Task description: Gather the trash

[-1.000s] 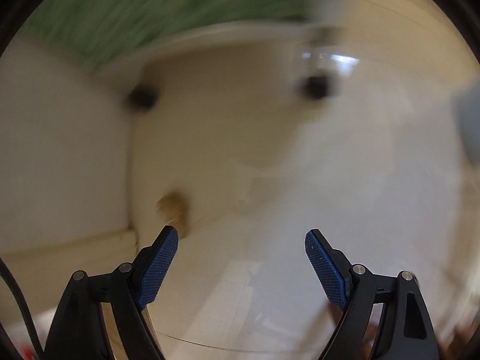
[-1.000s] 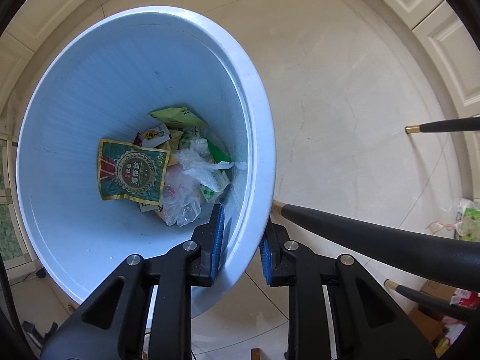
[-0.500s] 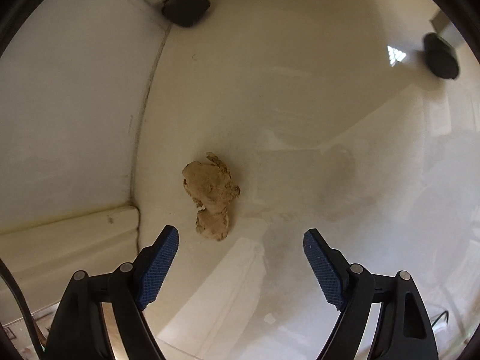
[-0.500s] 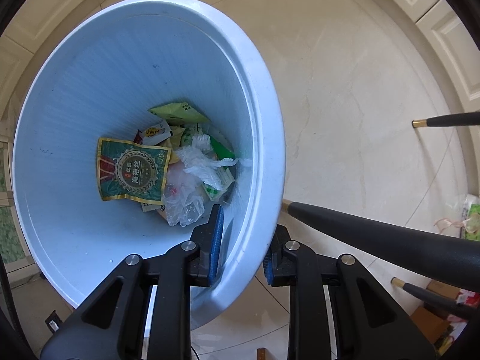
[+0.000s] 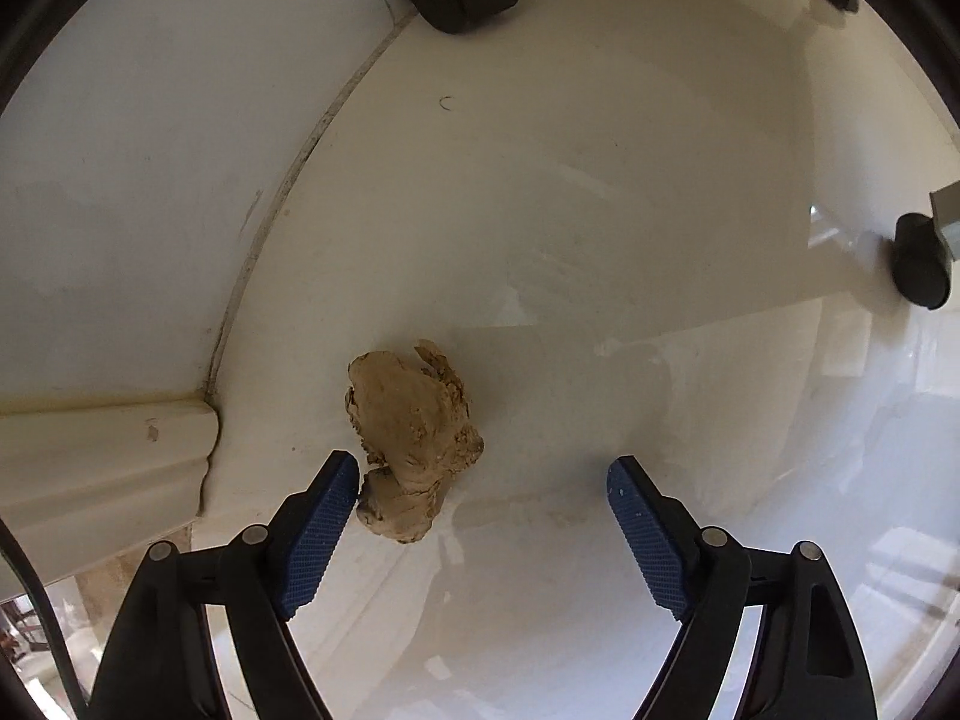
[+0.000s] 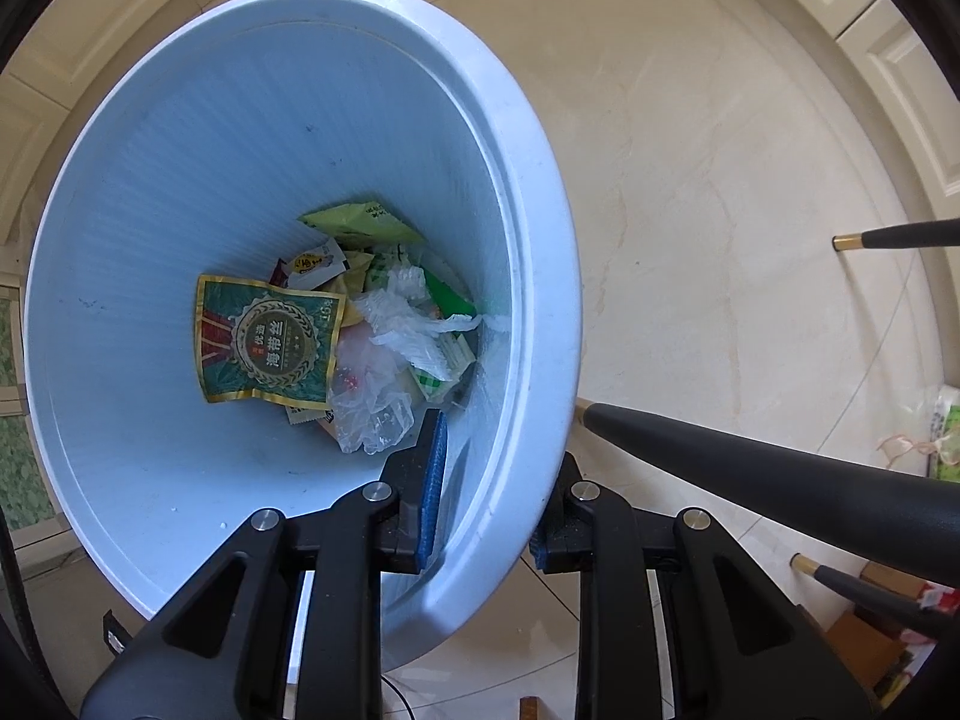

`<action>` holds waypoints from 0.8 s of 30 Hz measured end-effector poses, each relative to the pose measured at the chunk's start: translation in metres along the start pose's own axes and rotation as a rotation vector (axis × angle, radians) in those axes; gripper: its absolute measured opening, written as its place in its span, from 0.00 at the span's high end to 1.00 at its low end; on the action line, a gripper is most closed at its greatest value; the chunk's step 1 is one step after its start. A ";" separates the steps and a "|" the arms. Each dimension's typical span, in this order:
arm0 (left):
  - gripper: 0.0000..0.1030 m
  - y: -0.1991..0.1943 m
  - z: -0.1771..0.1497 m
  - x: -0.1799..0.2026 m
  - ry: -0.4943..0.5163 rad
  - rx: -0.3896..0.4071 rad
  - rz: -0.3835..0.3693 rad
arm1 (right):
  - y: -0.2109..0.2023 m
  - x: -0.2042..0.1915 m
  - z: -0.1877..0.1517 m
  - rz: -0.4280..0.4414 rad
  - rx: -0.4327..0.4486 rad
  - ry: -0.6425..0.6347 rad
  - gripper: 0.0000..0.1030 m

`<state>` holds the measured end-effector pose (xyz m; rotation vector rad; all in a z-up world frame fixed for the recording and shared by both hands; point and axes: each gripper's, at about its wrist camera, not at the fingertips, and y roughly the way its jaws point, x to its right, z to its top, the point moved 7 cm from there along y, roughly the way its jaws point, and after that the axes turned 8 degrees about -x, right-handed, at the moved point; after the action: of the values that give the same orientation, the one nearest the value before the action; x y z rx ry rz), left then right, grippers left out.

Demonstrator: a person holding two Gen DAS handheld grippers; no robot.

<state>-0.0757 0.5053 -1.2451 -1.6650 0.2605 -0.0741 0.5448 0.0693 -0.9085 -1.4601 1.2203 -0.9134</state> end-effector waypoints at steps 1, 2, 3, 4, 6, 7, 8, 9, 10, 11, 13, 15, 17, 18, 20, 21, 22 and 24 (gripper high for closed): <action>0.24 0.009 0.004 -0.001 -0.001 0.001 -0.009 | 0.001 0.000 0.000 0.002 -0.004 0.000 0.78; 0.25 0.019 0.008 -0.002 -0.009 -0.001 -0.028 | 0.002 -0.001 0.000 0.006 -0.005 0.001 0.78; 0.28 0.029 0.010 -0.003 -0.023 -0.005 -0.049 | 0.002 -0.002 0.000 0.007 -0.006 -0.002 0.78; 0.31 0.039 0.014 -0.006 -0.037 -0.010 -0.074 | 0.003 -0.003 0.000 0.005 -0.011 -0.007 0.78; 0.34 0.057 0.022 -0.008 -0.052 -0.009 -0.097 | 0.005 -0.004 0.000 0.003 -0.012 -0.011 0.78; 0.35 0.067 0.028 -0.009 -0.051 -0.007 -0.099 | 0.005 -0.005 0.000 0.002 -0.014 -0.011 0.78; 0.36 0.075 0.029 -0.011 -0.051 -0.009 -0.100 | 0.005 -0.005 0.000 0.005 -0.011 -0.006 0.78; 0.37 0.086 0.036 -0.012 -0.054 -0.010 -0.101 | 0.005 -0.005 0.000 0.010 -0.012 -0.001 0.78; 0.39 0.095 0.041 -0.014 -0.054 -0.011 -0.102 | 0.005 -0.004 0.000 0.011 -0.011 0.000 0.78; 0.40 0.106 0.048 -0.016 -0.055 -0.010 -0.103 | 0.004 -0.005 -0.001 0.010 -0.011 -0.001 0.78; 0.44 0.124 0.059 -0.017 -0.055 -0.007 -0.102 | 0.004 -0.005 -0.001 0.011 -0.010 -0.001 0.78; 0.49 0.143 0.069 -0.019 -0.066 -0.006 -0.104 | 0.005 -0.004 -0.001 0.016 -0.010 -0.001 0.78; 0.53 0.161 0.085 -0.023 -0.070 -0.007 -0.106 | 0.005 -0.003 0.000 0.018 -0.008 -0.001 0.78; 0.57 0.172 0.092 -0.024 -0.073 -0.007 -0.109 | 0.005 -0.003 0.000 0.018 -0.006 -0.001 0.78; 0.63 0.194 0.105 -0.028 -0.080 -0.008 -0.110 | 0.005 -0.003 0.001 0.020 -0.006 0.001 0.78; 0.70 0.204 0.112 -0.029 -0.074 -0.010 -0.111 | 0.005 -0.002 0.001 0.019 -0.006 0.001 0.78; 0.80 0.215 0.120 -0.029 -0.065 -0.012 -0.112 | 0.005 -0.002 0.001 0.018 -0.004 0.001 0.78; 0.80 0.240 0.130 -0.030 -0.052 -0.028 -0.116 | 0.005 -0.002 0.001 0.021 -0.004 0.004 0.78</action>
<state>-0.1090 0.6168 -1.4940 -1.7067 0.1260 -0.1145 0.5441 0.0715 -0.9131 -1.4459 1.2391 -0.9009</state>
